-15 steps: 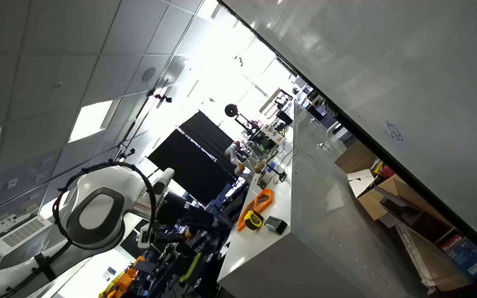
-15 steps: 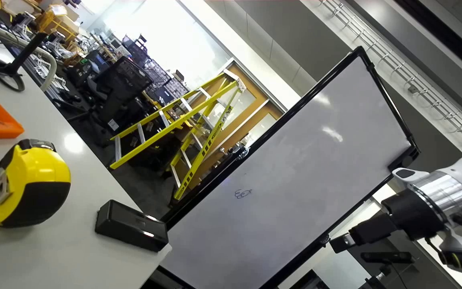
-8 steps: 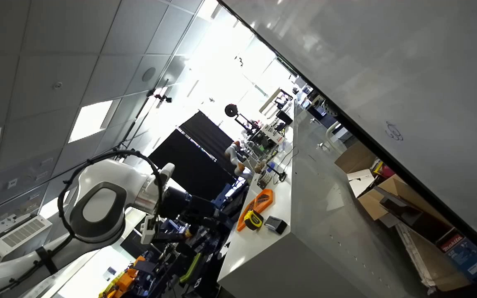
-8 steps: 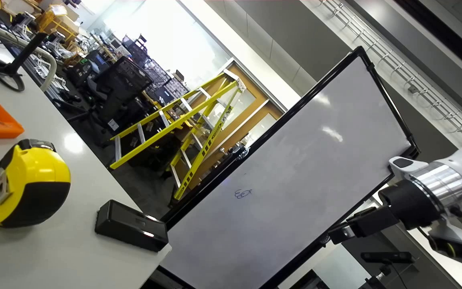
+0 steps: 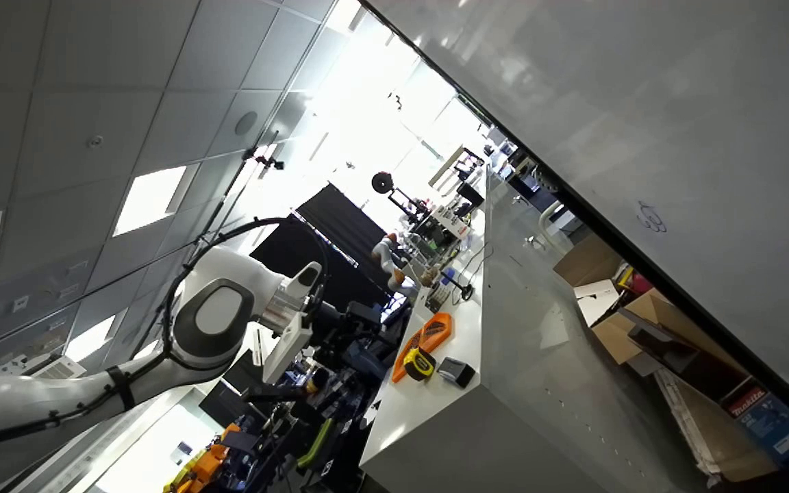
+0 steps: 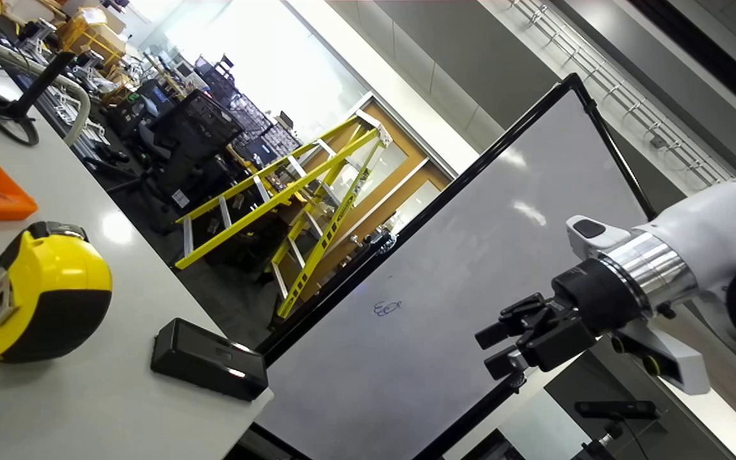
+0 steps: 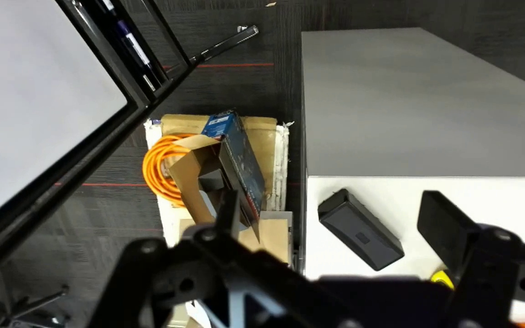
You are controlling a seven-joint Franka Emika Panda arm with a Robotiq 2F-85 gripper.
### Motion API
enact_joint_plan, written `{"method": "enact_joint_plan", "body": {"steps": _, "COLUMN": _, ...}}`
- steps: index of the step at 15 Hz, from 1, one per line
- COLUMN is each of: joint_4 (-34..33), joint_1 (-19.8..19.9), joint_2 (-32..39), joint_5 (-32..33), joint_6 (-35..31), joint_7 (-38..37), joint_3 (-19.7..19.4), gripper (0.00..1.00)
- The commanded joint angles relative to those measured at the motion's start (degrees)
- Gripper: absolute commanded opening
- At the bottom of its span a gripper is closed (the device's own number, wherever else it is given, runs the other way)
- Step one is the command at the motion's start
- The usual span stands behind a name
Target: Use the black duster to erase the board then put the duster back on the table
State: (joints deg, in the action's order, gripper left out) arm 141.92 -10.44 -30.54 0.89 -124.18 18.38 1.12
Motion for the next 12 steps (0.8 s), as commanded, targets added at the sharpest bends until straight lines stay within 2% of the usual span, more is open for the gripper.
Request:
{"method": "enact_joint_plan", "body": {"steps": 1, "joint_4": -3.5, "joint_1": -2.2, "joint_2": 6.5, "joint_5": -1.3, "joint_6": -2.7, "joint_7": 6.8, "joint_3": -1.2, "gripper": 1.00}}
{"method": "enact_joint_plan", "body": {"steps": 4, "joint_4": -4.5, "joint_1": -2.4, "joint_2": 9.7, "joint_5": -1.5, "joint_6": -3.7, "joint_7": 9.4, "joint_3": -0.9, "gripper": 1.00}}
{"method": "enact_joint_plan", "body": {"steps": 5, "joint_4": -4.5, "joint_1": -1.5, "joint_2": 10.4, "joint_5": -0.4, "joint_6": -4.0, "joint_7": 7.9, "joint_3": -0.3, "gripper": 1.00}}
{"method": "enact_joint_plan", "body": {"steps": 6, "joint_4": -3.0, "joint_1": -1.4, "joint_2": 8.2, "joint_5": -0.3, "joint_6": -3.1, "joint_7": 7.3, "joint_3": 0.1, "gripper": 1.00}}
{"method": "enact_joint_plan", "body": {"steps": 12, "joint_4": -3.7, "joint_1": -1.3, "joint_2": 9.9, "joint_5": -0.4, "joint_6": -3.4, "joint_7": 7.3, "joint_3": 0.2, "gripper": 1.00}}
